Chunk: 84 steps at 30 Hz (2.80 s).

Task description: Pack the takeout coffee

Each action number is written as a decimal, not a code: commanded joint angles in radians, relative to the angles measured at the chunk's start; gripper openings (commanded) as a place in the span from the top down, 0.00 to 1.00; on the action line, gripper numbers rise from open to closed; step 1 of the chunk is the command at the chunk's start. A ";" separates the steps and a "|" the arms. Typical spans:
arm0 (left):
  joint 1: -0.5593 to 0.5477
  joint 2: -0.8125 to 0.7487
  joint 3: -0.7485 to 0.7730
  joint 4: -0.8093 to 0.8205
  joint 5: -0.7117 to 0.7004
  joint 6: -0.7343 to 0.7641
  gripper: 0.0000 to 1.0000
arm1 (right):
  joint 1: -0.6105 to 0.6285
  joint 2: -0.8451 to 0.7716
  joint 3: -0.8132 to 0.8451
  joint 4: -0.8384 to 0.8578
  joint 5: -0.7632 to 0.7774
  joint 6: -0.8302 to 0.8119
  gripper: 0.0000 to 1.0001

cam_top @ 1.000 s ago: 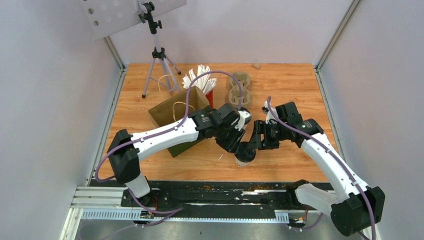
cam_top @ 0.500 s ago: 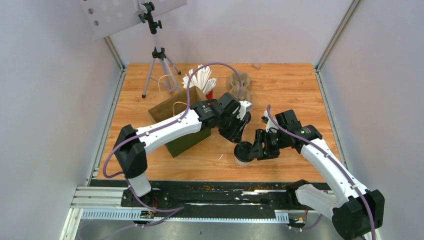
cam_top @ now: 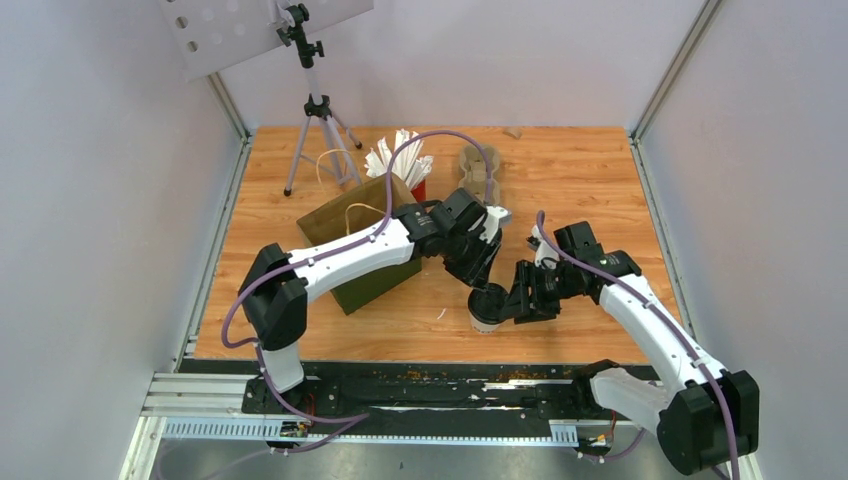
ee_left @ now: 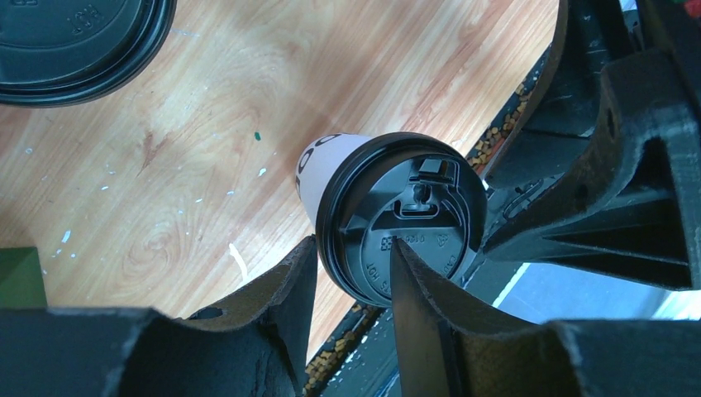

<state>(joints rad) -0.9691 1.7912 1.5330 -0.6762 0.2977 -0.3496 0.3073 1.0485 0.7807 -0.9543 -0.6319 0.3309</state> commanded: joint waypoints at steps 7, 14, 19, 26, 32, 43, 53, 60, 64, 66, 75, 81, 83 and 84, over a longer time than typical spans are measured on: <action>-0.013 0.039 0.003 0.005 0.002 0.046 0.58 | -0.081 0.017 -0.057 0.114 -0.106 -0.021 0.60; -0.013 0.039 -0.016 -0.003 -0.008 0.050 0.60 | -0.113 0.025 -0.103 0.150 -0.137 -0.020 0.61; -0.013 0.039 -0.031 -0.005 -0.018 0.053 0.60 | -0.115 0.048 -0.118 0.132 -0.088 0.006 0.63; -0.013 0.021 -0.114 0.039 -0.019 0.040 0.62 | -0.144 0.009 -0.167 0.103 -0.037 0.033 0.64; -0.013 0.023 -0.067 0.045 0.011 0.025 0.62 | -0.151 0.000 -0.128 0.125 -0.069 0.027 0.63; 0.020 0.006 0.133 -0.065 -0.023 -0.003 0.56 | -0.151 0.042 0.122 0.055 -0.092 -0.009 0.57; 0.020 -0.067 -0.008 -0.043 0.030 -0.079 0.57 | -0.150 0.097 0.171 0.026 -0.100 -0.048 0.63; 0.017 -0.076 -0.079 0.019 0.092 -0.118 0.57 | -0.147 0.116 0.151 0.035 -0.093 -0.063 0.63; 0.017 -0.065 -0.094 0.031 0.115 -0.124 0.58 | -0.147 0.136 0.153 0.043 -0.086 -0.069 0.64; 0.015 -0.065 -0.105 0.038 0.124 -0.132 0.59 | -0.147 0.143 0.151 0.050 -0.084 -0.065 0.64; 0.016 -0.069 -0.096 0.038 0.119 -0.131 0.58 | -0.142 0.140 0.119 0.058 -0.080 -0.064 0.66; 0.017 -0.076 -0.014 -0.049 0.085 -0.087 0.50 | -0.140 0.130 0.155 0.024 -0.049 -0.076 0.63; 0.016 -0.091 -0.026 -0.056 0.089 -0.085 0.49 | -0.140 0.132 0.161 0.019 -0.049 -0.081 0.60; 0.016 -0.101 -0.037 -0.057 0.091 -0.082 0.49 | -0.139 0.134 0.164 0.017 -0.048 -0.083 0.59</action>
<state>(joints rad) -0.9493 1.7592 1.4727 -0.7025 0.3897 -0.4614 0.1623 1.1942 0.9005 -0.9302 -0.6922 0.2779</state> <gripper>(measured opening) 0.508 0.392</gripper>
